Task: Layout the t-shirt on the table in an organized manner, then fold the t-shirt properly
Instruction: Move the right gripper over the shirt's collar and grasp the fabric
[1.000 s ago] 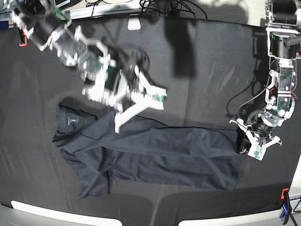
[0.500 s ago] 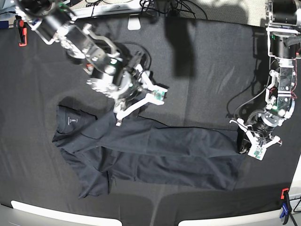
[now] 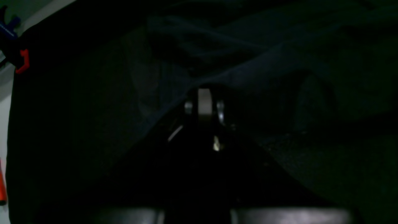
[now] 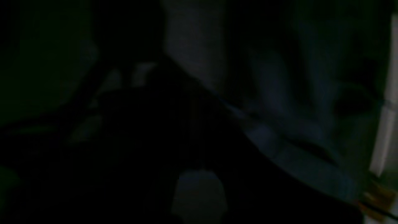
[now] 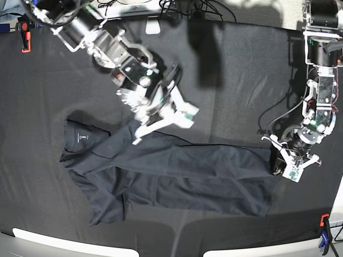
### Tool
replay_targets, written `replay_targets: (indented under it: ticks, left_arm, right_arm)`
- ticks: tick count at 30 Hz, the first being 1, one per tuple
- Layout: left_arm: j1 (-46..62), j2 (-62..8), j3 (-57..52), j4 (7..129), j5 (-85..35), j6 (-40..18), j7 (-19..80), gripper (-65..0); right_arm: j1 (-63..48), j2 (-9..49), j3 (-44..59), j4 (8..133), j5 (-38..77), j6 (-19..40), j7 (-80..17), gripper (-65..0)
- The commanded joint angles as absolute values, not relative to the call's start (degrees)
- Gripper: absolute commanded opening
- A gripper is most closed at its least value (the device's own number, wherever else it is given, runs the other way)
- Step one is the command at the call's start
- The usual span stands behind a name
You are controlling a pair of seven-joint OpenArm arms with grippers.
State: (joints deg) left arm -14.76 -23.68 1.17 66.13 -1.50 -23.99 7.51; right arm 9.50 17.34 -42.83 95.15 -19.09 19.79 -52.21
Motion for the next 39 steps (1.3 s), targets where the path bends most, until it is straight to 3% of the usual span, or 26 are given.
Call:
replay_targets:
  ticks: [1,5,11,14,16,39]
  left_arm:
    - [-16.2,-24.5,0.8,67.1,-2.0,-23.5,6.0,-65.0]
    - [-16.2,-24.5,0.8,67.1,-2.0,-23.5,6.0,-65.0]
    - [-16.2,-24.5,0.8,67.1,-2.0,-23.5,6.0,-65.0]
    - [-16.2,-24.5,0.8,67.1,-2.0,-23.5,6.0,-65.0]
    - [-16.2,-24.5,0.8,67.1,-2.0,-23.5,6.0,-65.0]
    - [-16.2,-24.5,0.8,67.1,-2.0,-23.5,6.0,-65.0]
  right_arm:
    - [10.6,17.2,-42.5,97.7,-19.4,19.1,-51.5,-65.0]
    - [10.3,17.3,-42.5,104.1,-18.9,19.0,-52.4,-65.0]
    - [10.3,17.3,-42.5,106.3,-8.1,19.0,-58.8,-65.0]
    - [9.4,17.3,-42.5,105.2,-6.8,19.0,-59.0,-46.5]
    - [8.2,17.3,-42.5,104.6,-7.4,19.0,-58.9,-40.0]
    - [6.3,17.0,-42.3,98.3,-14.4,18.0,-53.0,-40.0]
